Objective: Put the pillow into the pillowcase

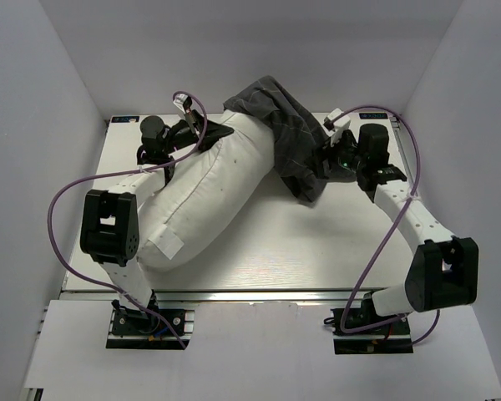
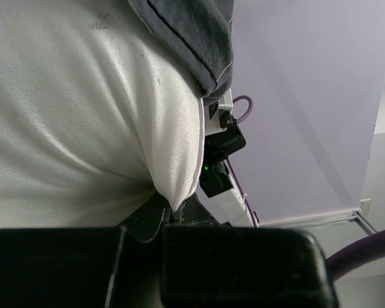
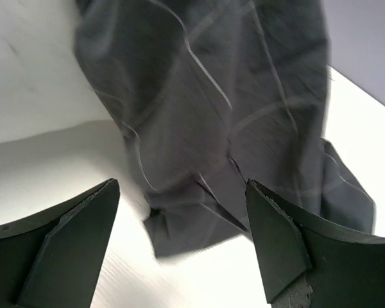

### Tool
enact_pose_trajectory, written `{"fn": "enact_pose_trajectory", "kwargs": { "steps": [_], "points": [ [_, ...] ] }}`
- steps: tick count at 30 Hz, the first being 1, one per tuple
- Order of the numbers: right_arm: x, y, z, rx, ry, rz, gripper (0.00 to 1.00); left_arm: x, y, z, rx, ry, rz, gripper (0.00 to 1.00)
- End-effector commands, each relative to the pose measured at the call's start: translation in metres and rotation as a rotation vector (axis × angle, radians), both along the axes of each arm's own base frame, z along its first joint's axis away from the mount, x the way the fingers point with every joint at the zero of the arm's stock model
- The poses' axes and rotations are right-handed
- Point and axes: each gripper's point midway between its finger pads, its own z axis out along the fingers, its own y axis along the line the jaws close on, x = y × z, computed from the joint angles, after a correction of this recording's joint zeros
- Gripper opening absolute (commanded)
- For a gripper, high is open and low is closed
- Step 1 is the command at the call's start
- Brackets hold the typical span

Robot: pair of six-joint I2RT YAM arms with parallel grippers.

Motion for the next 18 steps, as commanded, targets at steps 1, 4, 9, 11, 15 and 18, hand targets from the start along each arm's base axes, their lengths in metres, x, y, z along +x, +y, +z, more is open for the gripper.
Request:
{"fn": "enact_pose_trajectory", "kwargs": {
  "steps": [1,4,9,11,15,18],
  "points": [
    [0.001,0.017,0.035,0.069,-0.045,0.098,0.84,-0.014,0.007,0.037,-0.032,-0.138,0.011,0.0],
    [0.022,0.014,0.028,0.053,-0.039,0.051,0.84,-0.014,0.009,0.036,-0.03,-0.135,0.013,0.0],
    [0.06,0.014,0.027,0.032,-0.039,0.007,0.76,-0.01,0.009,0.033,-0.027,-0.126,0.015,0.0],
    [0.068,0.015,0.029,0.021,-0.046,0.02,0.59,-0.009,0.01,0.034,-0.027,-0.126,0.016,0.0],
    [0.083,0.009,0.028,-0.019,-0.047,0.029,0.14,-0.009,0.015,0.036,-0.024,-0.128,0.021,0.0],
    [0.094,-0.008,0.056,-0.008,-0.121,-0.014,0.0,-0.011,0.02,0.035,-0.021,-0.123,0.03,0.0]
  ]
}}
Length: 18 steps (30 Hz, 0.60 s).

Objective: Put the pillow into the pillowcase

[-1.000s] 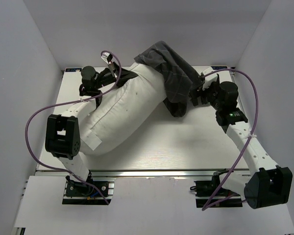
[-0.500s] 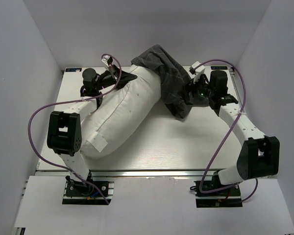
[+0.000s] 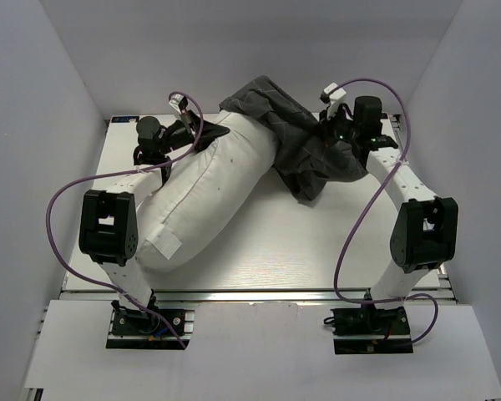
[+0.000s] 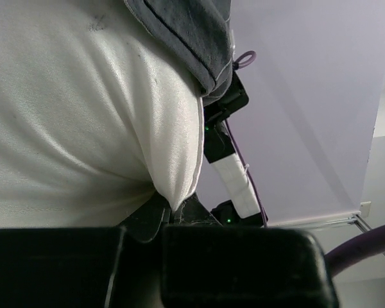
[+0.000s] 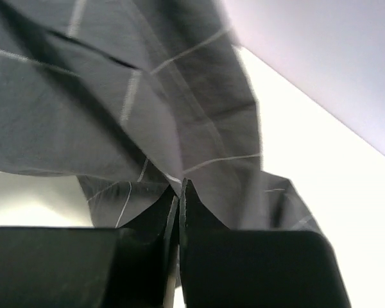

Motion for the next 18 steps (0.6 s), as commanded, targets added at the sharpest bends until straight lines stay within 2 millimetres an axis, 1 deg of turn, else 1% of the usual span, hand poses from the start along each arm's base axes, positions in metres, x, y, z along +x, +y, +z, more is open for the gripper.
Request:
{"fn": "enact_pose_trajectory", "kwargs": {
  "steps": [1,2,4,5,6,8,9,10,11,12,13,14,15,16,17,18],
  "points": [
    [0.018,-0.021,0.066,0.009,-0.185,-0.036,0.0,-0.013,0.011,0.035,-0.021,-0.119,0.019,0.0],
    [0.023,-0.026,0.082,0.005,-0.227,-0.047,0.0,-0.013,0.011,0.034,-0.021,-0.116,0.018,0.0],
    [0.03,-0.029,0.099,-0.005,-0.278,-0.055,0.0,-0.011,0.01,0.03,-0.02,-0.107,0.019,0.0],
    [0.034,-0.029,0.118,-0.007,-0.323,-0.054,0.0,-0.011,0.01,0.03,-0.02,-0.107,0.019,0.0],
    [0.039,-0.029,0.119,-0.015,-0.333,-0.053,0.0,-0.01,0.01,0.03,-0.02,-0.105,0.019,0.0],
    [0.047,-0.03,0.13,-0.028,-0.367,-0.064,0.0,-0.008,0.01,0.029,-0.02,-0.102,0.019,0.0],
    [0.057,-0.031,0.139,-0.039,-0.399,-0.074,0.0,-0.008,0.01,0.031,-0.02,-0.108,0.019,0.0],
    [0.064,-0.032,0.143,-0.051,-0.416,-0.09,0.0,-0.008,0.01,0.031,-0.019,-0.107,0.016,0.0],
    [0.071,-0.037,0.149,-0.066,-0.435,-0.124,0.0,-0.008,0.01,0.03,-0.019,-0.106,0.016,0.0],
    [0.082,-0.037,0.158,-0.073,-0.464,-0.135,0.0,-0.008,0.01,0.031,-0.019,-0.107,0.016,0.0],
    [0.087,-0.038,0.163,-0.083,-0.481,-0.141,0.0,-0.009,0.01,0.03,-0.018,-0.103,0.015,0.0],
    [0.097,-0.035,0.153,-0.088,-0.464,-0.134,0.0,-0.01,0.009,0.032,-0.019,-0.107,0.013,0.0],
    [0.099,-0.033,0.169,-0.084,-0.498,-0.13,0.0,-0.011,0.009,0.031,-0.019,-0.106,0.013,0.0],
    [0.102,-0.028,0.171,-0.091,-0.511,-0.118,0.0,-0.012,0.008,0.03,-0.019,-0.103,0.01,0.0],
    [0.106,-0.021,0.15,-0.105,-0.448,-0.086,0.0,-0.013,0.008,0.029,-0.018,-0.101,0.007,0.0],
    [0.105,-0.016,0.157,-0.103,-0.458,-0.071,0.0,-0.014,0.007,0.029,-0.019,-0.1,0.007,0.0]
  ]
}}
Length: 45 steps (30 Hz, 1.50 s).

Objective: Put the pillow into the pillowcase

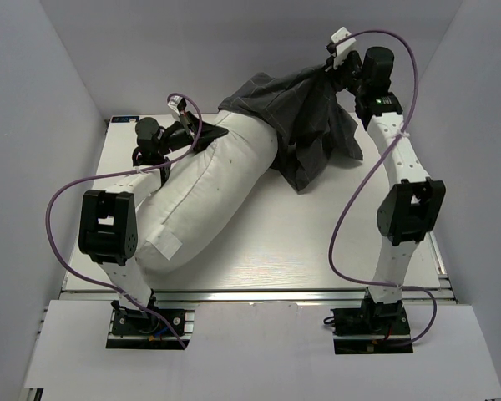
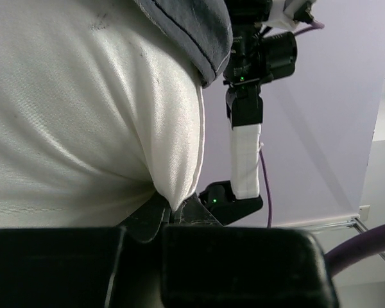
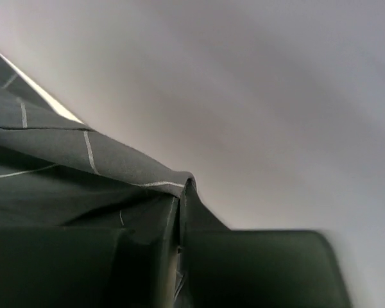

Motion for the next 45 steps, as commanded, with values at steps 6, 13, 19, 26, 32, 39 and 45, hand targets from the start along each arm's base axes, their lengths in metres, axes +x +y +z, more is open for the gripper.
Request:
{"fn": "enact_pose_trajectory", "kwargs": {
  "steps": [6,13,19,26,32,39,45],
  "points": [
    [-0.002,0.022,-0.007,-0.056,0.03,0.028,0.5,-0.02,0.001,0.031,-0.021,-0.104,-0.006,0.0],
    [-0.037,0.013,0.036,0.027,-0.011,0.093,0.48,-0.018,0.001,0.03,-0.023,-0.101,-0.001,0.0],
    [-0.172,0.081,0.014,0.025,0.072,0.607,0.49,-0.013,0.0,0.032,-0.027,-0.109,-0.001,0.0],
    [-0.201,0.103,-0.026,0.023,0.175,0.57,0.57,-0.014,-0.004,0.031,-0.028,-0.105,-0.012,0.0],
    [-0.175,0.105,-0.045,0.08,0.245,0.359,0.59,-0.021,-0.007,0.033,-0.03,-0.111,-0.02,0.0],
    [-0.112,0.057,0.007,-0.028,-0.012,0.196,0.68,-0.033,-0.005,0.036,-0.027,-0.108,-0.022,0.0],
    [-0.087,0.003,0.005,-0.099,-0.006,0.118,0.7,-0.044,-0.006,0.037,-0.025,-0.104,-0.033,0.0]
  ]
}}
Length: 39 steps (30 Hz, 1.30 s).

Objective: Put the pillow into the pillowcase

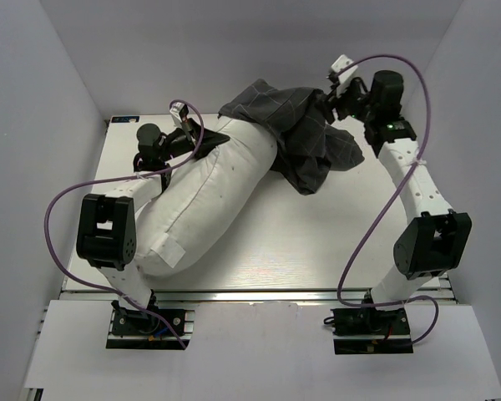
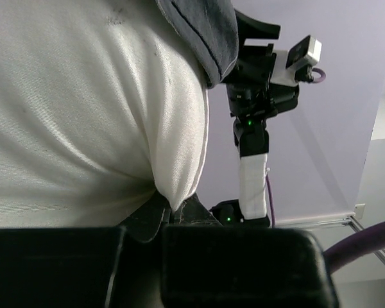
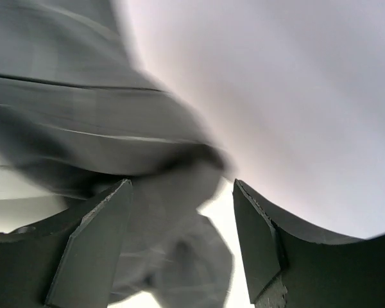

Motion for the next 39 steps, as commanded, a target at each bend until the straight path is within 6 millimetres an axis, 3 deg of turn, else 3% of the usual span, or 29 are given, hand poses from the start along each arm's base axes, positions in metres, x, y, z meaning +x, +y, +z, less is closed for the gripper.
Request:
{"fn": "enact_pose_trajectory", "kwargs": {
  "steps": [1,12,17,21,23,24,25,26,29,32,35,36,39],
  "points": [
    [0.013,-0.028,0.025,-0.047,-0.086,-0.038,0.7,-0.027,0.0,0.046,-0.024,-0.137,-0.011,0.0],
    [0.019,-0.019,-0.037,0.031,0.175,-0.015,0.71,-0.026,-0.005,0.049,-0.025,-0.146,-0.027,0.0],
    [0.036,-0.028,-0.06,0.019,0.218,-0.092,0.7,-0.025,-0.005,0.048,-0.025,-0.143,-0.027,0.0],
    [0.054,-0.033,-0.084,0.027,0.255,-0.141,0.61,-0.023,-0.006,0.046,-0.024,-0.138,-0.027,0.0],
    [0.056,-0.03,-0.08,0.034,0.231,-0.112,0.51,-0.022,-0.007,0.046,-0.024,-0.138,-0.03,0.0],
    [0.056,-0.024,-0.071,0.043,0.204,-0.068,0.42,-0.021,-0.007,0.045,-0.024,-0.135,-0.03,0.0],
    [0.056,-0.024,-0.071,0.043,0.204,-0.068,0.42,-0.021,-0.007,0.045,-0.024,-0.135,-0.03,0.0],
    [0.059,-0.022,-0.056,0.048,0.165,-0.057,0.26,-0.021,-0.008,0.043,-0.022,-0.132,-0.034,0.0],
    [0.073,-0.026,-0.035,0.038,0.097,-0.079,0.0,-0.023,-0.011,0.038,-0.019,-0.12,-0.041,0.0],
    [0.097,-0.043,0.017,0.026,-0.054,-0.162,0.0,-0.025,-0.012,0.034,-0.011,-0.11,-0.049,0.0],
    [0.112,-0.053,0.036,-0.01,-0.139,-0.203,0.0,-0.024,-0.014,0.03,-0.006,-0.103,-0.051,0.0],
    [0.115,-0.056,0.055,-0.013,-0.189,-0.222,0.0,-0.024,-0.014,0.03,-0.006,-0.102,-0.052,0.0],
    [0.124,-0.061,0.072,-0.023,-0.255,-0.249,0.0,-0.024,-0.018,0.029,-0.005,-0.1,-0.061,0.0]
  ]
}}
